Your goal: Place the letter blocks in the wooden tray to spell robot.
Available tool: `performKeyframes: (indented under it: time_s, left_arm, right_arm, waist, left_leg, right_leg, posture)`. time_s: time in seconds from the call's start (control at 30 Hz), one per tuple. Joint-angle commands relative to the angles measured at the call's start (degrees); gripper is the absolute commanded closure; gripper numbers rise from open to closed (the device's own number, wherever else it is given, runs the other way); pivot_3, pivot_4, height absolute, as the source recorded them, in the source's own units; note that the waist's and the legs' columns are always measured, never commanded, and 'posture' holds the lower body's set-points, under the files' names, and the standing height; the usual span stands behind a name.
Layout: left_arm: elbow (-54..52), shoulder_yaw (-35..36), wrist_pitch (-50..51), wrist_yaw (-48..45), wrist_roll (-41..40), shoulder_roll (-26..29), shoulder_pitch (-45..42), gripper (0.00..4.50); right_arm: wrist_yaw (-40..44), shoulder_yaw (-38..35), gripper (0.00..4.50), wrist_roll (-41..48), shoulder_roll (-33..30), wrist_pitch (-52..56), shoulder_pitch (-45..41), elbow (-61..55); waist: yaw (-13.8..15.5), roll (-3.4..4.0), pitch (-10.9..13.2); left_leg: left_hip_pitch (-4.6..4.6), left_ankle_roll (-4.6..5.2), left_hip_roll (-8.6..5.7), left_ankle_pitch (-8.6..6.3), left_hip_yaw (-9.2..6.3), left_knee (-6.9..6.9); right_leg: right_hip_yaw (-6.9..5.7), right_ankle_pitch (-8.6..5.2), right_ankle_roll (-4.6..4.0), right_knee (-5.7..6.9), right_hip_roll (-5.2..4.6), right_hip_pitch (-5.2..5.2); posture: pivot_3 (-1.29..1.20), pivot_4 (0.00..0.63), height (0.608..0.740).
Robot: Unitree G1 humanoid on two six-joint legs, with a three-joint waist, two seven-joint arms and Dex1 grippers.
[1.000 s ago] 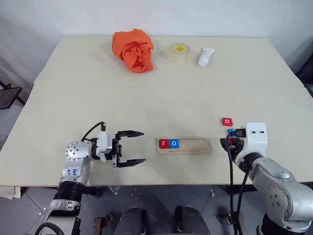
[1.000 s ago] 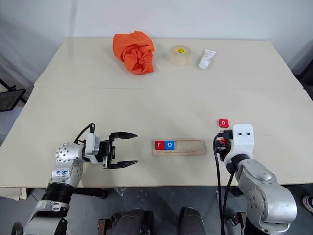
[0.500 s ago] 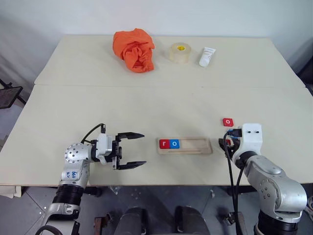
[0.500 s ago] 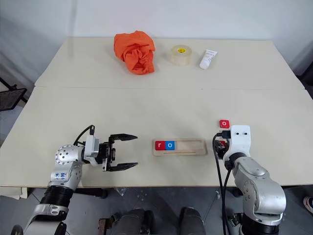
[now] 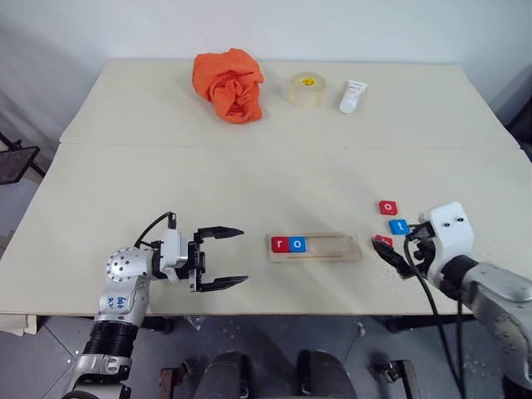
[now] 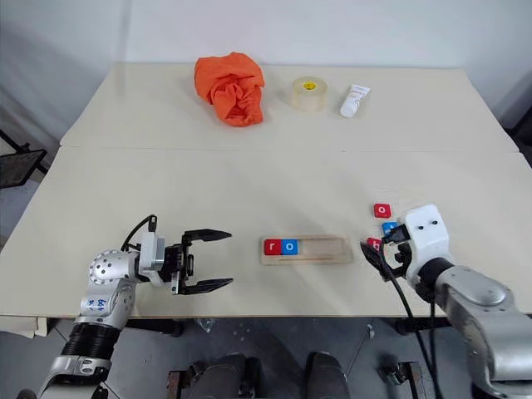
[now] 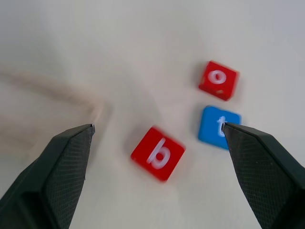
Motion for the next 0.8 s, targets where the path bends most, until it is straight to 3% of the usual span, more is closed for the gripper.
performKeyframes:
  time_s: [0.03,0.17,0.33,0.47,0.8]
  left_arm:
    - [-1.86,0.25,-0.17,0.26,-1.26,-0.19,0.32,0.0]
    - [-2.04,0.06,-0.44,0.37,-1.21,-0.59,0.72,0.0]
    - [-3.42,0.02,-0.81,2.07,-0.91,-1.3,2.12,0.0]
    - [-5.72,0.53,-0.78,3.9,-0.86,-0.99,4.2,0.0]
    - [-11.05,1.34,-0.27,7.86,-0.79,0.25,9.03,0.0]
  right_arm:
    - [10.45,-0.02,0.02,0.14,-7.06,-9.44,1.82,4.08]
    - [19.1,3.11,0.02,-1.81,-13.66,-19.17,2.38,11.46]
    - [32.67,14.63,0.02,-8.54,-21.31,-36.46,-8.8,32.81]
    - [36.93,21.13,0.02,-12.53,-20.13,-43.11,-17.61,43.49]
    - [42.77,27.04,0.02,-14.59,-15.96,-47.13,-25.97,50.06]
  waist:
    - [-0.01,-0.03,0.01]
    - [0.0,-0.04,0.02]
    - [-0.17,-0.05,0.02]
    - [-0.19,-0.05,0.02]
    - [0.04,-0.05,0.03]
  left_leg:
    - [0.01,0.0,0.0,0.0,-0.01,0.0]
    - [0.02,0.0,0.02,0.0,0.0,0.02]
    - [0.03,0.1,-0.02,0.04,0.1,0.08]
    - [0.03,0.07,0.05,0.05,0.04,0.08]
    - [0.0,0.07,0.06,0.06,-0.02,0.1]
  right_leg:
    - [-0.01,0.0,0.0,0.0,0.0,0.02]
    - [-0.03,0.0,0.0,-0.03,0.0,0.04]
    - [0.0,0.06,0.1,-0.19,-0.04,0.13]
    - [-0.08,0.06,0.1,-0.16,-0.01,0.12]
    - [-0.11,0.06,0.1,-0.13,-0.04,0.12]
  posture:
    - [0.0,0.15,0.74]
    - [0.0,0.15,0.74]
    - [0.0,0.15,0.74]
    - [0.0,0.15,0.74]
    - [0.0,0.15,0.74]
